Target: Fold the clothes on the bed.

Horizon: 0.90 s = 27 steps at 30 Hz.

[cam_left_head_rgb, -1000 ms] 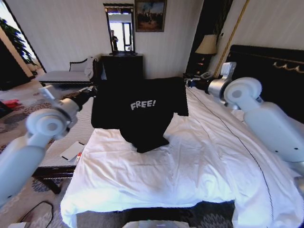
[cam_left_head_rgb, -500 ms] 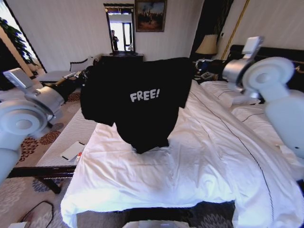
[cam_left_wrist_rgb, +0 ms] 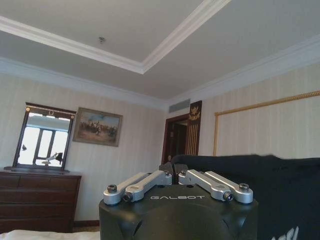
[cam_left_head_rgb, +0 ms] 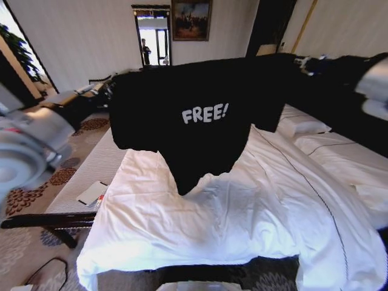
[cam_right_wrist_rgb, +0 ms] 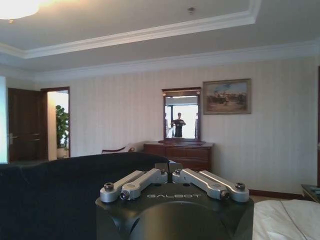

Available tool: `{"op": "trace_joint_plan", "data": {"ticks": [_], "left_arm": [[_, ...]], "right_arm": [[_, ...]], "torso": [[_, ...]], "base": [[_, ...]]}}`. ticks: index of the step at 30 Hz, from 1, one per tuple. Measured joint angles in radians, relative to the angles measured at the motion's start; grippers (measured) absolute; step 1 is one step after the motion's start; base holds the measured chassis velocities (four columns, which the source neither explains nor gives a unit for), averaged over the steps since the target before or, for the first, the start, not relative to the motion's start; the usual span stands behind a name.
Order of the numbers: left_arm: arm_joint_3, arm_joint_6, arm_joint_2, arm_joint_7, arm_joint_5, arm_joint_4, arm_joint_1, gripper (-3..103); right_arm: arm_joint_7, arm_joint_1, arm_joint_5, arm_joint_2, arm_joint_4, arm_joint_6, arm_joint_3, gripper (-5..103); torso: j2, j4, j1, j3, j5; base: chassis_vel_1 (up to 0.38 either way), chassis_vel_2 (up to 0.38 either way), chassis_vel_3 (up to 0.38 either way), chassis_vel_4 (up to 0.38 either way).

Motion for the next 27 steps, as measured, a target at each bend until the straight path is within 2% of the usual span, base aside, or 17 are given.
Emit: {"op": "trace_joint_plan", "data": {"ticks": [2, 4, 6, 7, 12, 13, 15, 17, 18, 20, 21, 23, 24, 27], "left_arm": [[-0.022, 0.002, 0.002, -0.006, -0.013, -0.013, 0.013, 0], [-0.061, 0.008, 0.011, -0.021, -0.045, -0.038, 0.027, 0], [-0.112, 0.019, 0.02, -0.029, -0.079, -0.057, 0.048, 0], [-0.112, 0.019, 0.02, -0.029, -0.079, -0.057, 0.048, 0], [-0.296, 0.055, 0.029, -0.069, -0.226, -0.096, 0.097, 0], [-0.296, 0.055, 0.029, -0.069, -0.226, -0.096, 0.097, 0], [-0.403, 0.071, 0.023, -0.076, -0.281, -0.105, 0.162, 0], [-0.556, 0.087, -0.006, -0.072, -0.321, -0.107, 0.299, 0], [-0.556, 0.087, -0.006, -0.072, -0.321, -0.107, 0.299, 0], [-0.736, 0.096, -0.052, -0.059, -0.354, -0.107, 0.476, 0], [-0.795, 0.101, -0.073, -0.054, -0.363, -0.107, 0.539, 0], [-0.832, 0.106, -0.087, -0.053, -0.372, -0.107, 0.578, 0], [-0.882, 0.118, -0.106, -0.055, -0.397, -0.107, 0.621, 0], [-0.96, 0.136, -0.122, -0.069, -0.44, -0.106, 0.652, 0]], "right_arm": [[0.011, -0.035, 0.013, -0.007, 0.017, -0.001, 0.039, 0], [0.03, -0.127, 0.037, -0.019, 0.051, -0.008, 0.146, 0], [0.047, -0.202, 0.053, -0.023, 0.079, -0.017, 0.241, 0], [0.047, -0.202, 0.053, -0.023, 0.079, -0.017, 0.241, 0], [0.154, -0.25, 0.17, -0.036, 0.137, -0.054, 0.368, 0], [0.154, -0.25, 0.17, -0.036, 0.137, -0.054, 0.368, 0], [0.218, -0.254, 0.251, -0.049, 0.168, -0.08, 0.412, 0], [0.289, -0.268, 0.335, -0.053, 0.205, -0.106, 0.467, 0], [0.289, -0.268, 0.335, -0.053, 0.205, -0.106, 0.467, 0], [0.35, -0.28, 0.395, -0.052, 0.239, -0.113, 0.509, 0], [0.375, -0.284, 0.418, -0.05, 0.252, -0.113, 0.526, 0], [0.397, -0.286, 0.441, -0.05, 0.263, -0.113, 0.541, 0], [0.437, -0.288, 0.482, -0.051, 0.285, -0.113, 0.566, 0], [0.52, -0.286, 0.571, -0.06, 0.33, -0.113, 0.609, 0]], "torso": [[0.0, 0.0, 0.0, 0.0, -0.0004], [0.0, -0.0002, 0.0, 0.0, 0.0001], [0.0, -0.0013, 0.0, 0.0, 0.0004], [0.0, -0.0013, 0.0, 0.0, 0.0004], [0.0, -0.001, 0.0, 0.0, 0.001], [0.0, -0.001, 0.0, 0.0, 0.001], [0.0, -0.0011, 0.0, 0.0, 0.0001], [0.0, -0.0011, 0.0, 0.0, 0.0], [0.0, -0.0011, 0.0, 0.0, 0.0], [0.0, -0.0007, 0.0, 0.0, 0.0001], [0.0, -0.0004, 0.0, 0.0, 0.0006], [0.0, -0.0004, 0.0, 0.0, 0.0004], [0.0, -0.0004, 0.0, 0.0, 0.0004], [0.0, -0.0014, 0.0, 0.0, 0.0002]], "base": [[0.0, 0.0, 0.0, 0.0], [0.0, 0.0, 0.0, 0.0], [0.0, 0.0, 0.0, 0.0], [0.0, 0.0, 0.0, 0.0], [0.0, 0.0, 0.0, 0.0], [0.0, 0.0, 0.0, 0.0], [0.0, 0.0, 0.0, 0.0], [0.0, 0.0, 0.0, 0.0], [0.0, 0.0, 0.0, 0.0], [0.0, 0.0, 0.0, 0.0], [0.0, 0.0, 0.0, 0.0], [0.0, 0.0, 0.0, 0.0], [0.0, 0.0, 0.0, 0.0], [0.0, 0.0, 0.0, 0.0]]}}
